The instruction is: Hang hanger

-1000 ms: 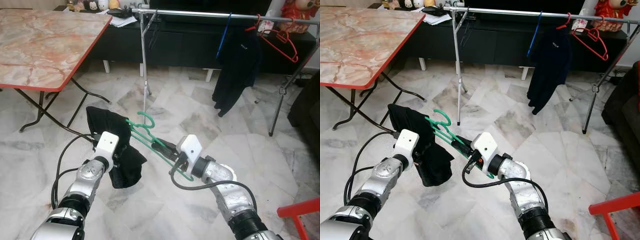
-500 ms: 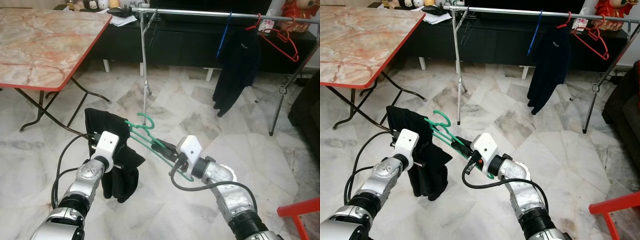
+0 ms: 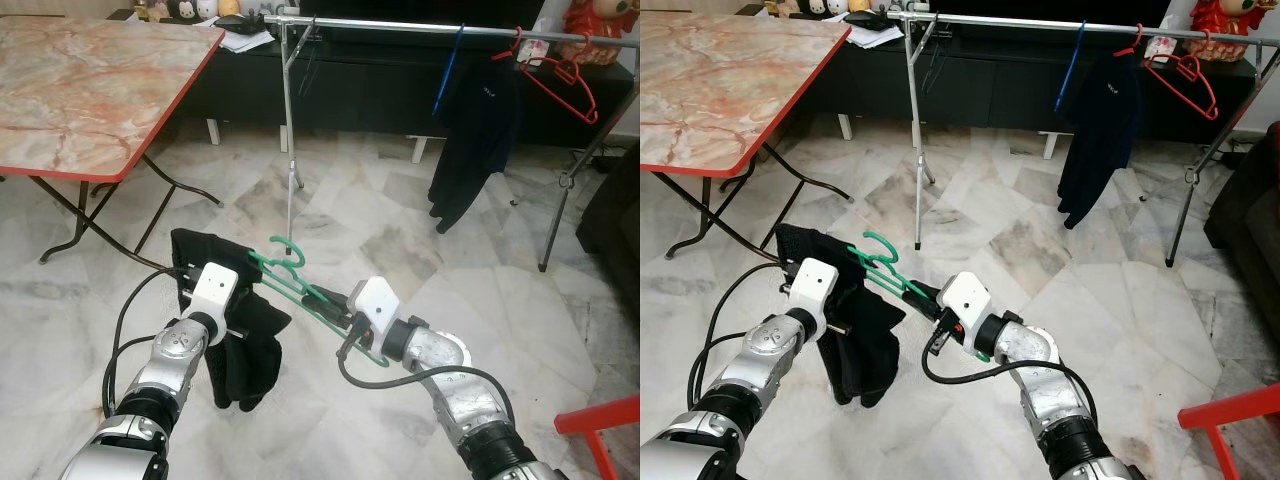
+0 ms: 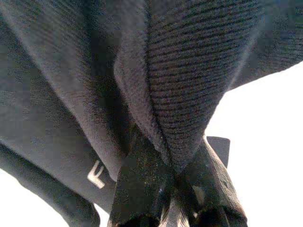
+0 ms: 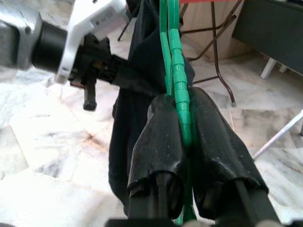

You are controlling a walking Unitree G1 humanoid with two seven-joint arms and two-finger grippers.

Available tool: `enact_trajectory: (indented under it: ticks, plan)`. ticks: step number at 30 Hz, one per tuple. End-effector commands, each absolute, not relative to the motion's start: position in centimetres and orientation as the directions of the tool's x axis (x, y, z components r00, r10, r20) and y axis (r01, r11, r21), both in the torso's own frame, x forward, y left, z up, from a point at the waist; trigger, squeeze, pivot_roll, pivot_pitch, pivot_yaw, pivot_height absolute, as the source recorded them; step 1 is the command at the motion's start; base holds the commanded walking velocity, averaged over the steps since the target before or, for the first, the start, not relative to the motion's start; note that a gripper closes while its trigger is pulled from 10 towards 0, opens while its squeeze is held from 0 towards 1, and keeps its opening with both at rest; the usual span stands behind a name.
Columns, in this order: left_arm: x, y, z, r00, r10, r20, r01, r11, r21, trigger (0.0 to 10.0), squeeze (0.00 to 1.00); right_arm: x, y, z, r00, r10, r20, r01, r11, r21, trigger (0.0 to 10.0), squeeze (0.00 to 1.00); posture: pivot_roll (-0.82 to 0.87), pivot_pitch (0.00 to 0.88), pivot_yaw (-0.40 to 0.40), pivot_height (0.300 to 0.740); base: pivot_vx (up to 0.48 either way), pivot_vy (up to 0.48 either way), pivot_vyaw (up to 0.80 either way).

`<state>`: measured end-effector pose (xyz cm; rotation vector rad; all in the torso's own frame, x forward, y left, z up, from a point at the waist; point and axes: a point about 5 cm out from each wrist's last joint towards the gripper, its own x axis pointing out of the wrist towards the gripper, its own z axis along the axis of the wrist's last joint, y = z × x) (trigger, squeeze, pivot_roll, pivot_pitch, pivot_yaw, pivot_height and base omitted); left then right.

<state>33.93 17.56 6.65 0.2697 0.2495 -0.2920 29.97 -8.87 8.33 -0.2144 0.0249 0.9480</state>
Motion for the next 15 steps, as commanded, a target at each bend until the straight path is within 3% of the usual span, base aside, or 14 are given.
enact_trajectory:
  ticks: [1,12,15]
  plan:
    - [33.6,17.7,6.4,0.922,-0.263,-0.285,0.332,0.915,0.23,0.0,0.0,29.9,-8.9,8.0,0.579,0.802,-0.143,-0.811,0.55,-0.201,0.0,0.0,0.03,0.058,-0.044,0.74,0.0,0.0,0.0]
    - [33.2,19.5,6.2,0.929,-0.217,-0.3,0.298,0.918,0.26,0.0,0.0,28.9,-11.4,4.1,0.521,0.72,-0.458,-0.853,0.424,-0.304,0.0,0.0,0.03,0.072,-0.046,0.74,0.0,0.0,0.0]
    - [33.1,19.6,6.1,0.929,-0.213,-0.303,0.297,0.918,0.263,0.0,0.0,28.8,-11.6,3.9,0.519,0.71,-0.476,-0.855,0.417,-0.31,0.0,0.0,0.03,0.073,-0.046,0.74,0.0,0.0,0.0]
